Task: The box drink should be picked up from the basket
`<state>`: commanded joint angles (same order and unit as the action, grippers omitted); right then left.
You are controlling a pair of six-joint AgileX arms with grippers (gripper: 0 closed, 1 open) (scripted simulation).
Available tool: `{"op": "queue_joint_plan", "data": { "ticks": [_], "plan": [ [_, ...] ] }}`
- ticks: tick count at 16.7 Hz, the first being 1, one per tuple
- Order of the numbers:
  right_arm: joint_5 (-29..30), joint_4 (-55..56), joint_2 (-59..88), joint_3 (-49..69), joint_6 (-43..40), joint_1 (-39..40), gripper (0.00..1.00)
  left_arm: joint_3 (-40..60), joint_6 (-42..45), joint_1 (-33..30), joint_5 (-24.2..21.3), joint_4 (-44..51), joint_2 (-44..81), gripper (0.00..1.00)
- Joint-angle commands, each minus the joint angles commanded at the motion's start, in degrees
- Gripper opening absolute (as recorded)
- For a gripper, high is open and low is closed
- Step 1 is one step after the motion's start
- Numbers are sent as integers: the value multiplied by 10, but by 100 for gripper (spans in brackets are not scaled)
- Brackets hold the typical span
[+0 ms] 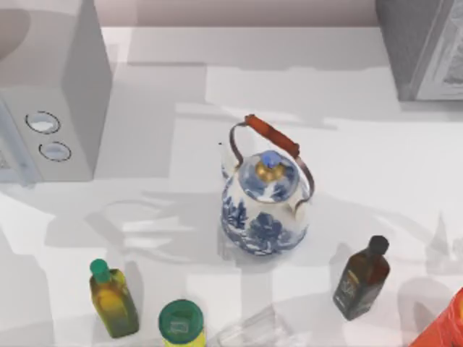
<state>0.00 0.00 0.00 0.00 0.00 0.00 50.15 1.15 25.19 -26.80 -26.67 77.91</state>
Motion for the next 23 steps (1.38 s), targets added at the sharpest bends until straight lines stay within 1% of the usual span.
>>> {"op": "queue_joint_plan", "data": {
  "ticks": [4,14,19,23],
  "plan": [
    [0,0,0,0,0,0,100,6,0,-4,3,0,-1,100],
    [0,0,0,0,0,0,100,84,-1,-37,36,-15,98,100],
    [0,0,0,0,0,0,100,88,-1,-40,38,-16,103,100],
    [0,0,0,0,0,0,100,88,-1,-40,38,-16,103,70]
  ]
}}
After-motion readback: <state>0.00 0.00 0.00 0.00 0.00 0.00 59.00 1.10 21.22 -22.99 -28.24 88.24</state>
